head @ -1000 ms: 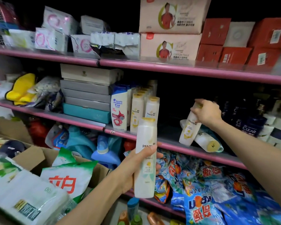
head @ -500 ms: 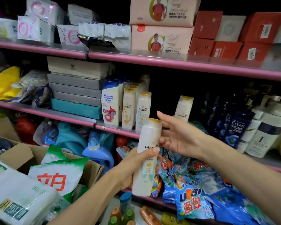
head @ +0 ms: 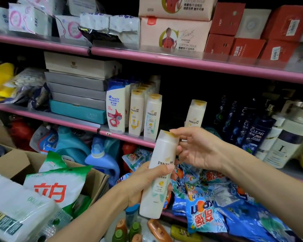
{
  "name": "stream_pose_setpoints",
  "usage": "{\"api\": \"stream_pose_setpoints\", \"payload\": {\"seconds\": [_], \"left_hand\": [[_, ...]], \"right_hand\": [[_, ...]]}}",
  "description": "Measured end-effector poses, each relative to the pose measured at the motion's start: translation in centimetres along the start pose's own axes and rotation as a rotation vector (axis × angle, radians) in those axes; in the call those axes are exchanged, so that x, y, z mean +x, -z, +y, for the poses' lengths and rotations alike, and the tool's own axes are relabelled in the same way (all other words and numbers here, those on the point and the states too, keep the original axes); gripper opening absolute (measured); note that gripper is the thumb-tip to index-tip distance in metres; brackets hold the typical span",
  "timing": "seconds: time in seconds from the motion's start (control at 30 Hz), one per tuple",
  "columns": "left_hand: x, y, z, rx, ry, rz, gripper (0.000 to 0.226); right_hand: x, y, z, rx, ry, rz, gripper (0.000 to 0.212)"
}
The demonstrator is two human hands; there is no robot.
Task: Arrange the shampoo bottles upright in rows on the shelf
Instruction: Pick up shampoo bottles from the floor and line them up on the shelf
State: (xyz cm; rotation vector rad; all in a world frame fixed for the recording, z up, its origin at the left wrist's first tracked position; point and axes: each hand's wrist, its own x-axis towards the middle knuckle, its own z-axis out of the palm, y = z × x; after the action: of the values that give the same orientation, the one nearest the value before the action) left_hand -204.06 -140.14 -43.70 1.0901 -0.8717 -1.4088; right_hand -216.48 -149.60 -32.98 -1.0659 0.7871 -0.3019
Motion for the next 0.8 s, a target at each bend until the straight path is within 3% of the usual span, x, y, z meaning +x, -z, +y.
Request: {"api": "stream_pose_setpoints", "payload": {"seconds": [0.13,0.3,0.43,0.5,0.67,0.8], "left_hand": [[-0.1,0.6,-0.3,-0.027,0.012,-0.056,0.061],[0.4,0.6,0.5,-0.009,0.025,-0.043,0.050],[1.3,0.3,-0.8,0.057,0.069,0.055,0.053],[2.0,0.4,-1.9,0.119,0.067,0.126,0.050],[4.9,1.4,-3.1,0.270,0.020,0.377,0.012],[7.6,2.2,-1.2,0.475,-0.138,0.731,0.013]], "right_hand": [[0.2,-0.4,1.2,-0.127,0.089,0.020,0.026],[0.7,-0.3,2.1,-0.677,0.344,0.161,0.040],[1.8,0.0,0.9,-0.644,0.464,0.266,0.034],[2.5,0.2,-0.2,-0.659,0.569,0.343,0.033],[5.7,1.5,-2.9,-0.691,0.829,0.604,0.039],[9.6,1.7,-4.0,-0.780,0.945,0.735,0.038]]}}
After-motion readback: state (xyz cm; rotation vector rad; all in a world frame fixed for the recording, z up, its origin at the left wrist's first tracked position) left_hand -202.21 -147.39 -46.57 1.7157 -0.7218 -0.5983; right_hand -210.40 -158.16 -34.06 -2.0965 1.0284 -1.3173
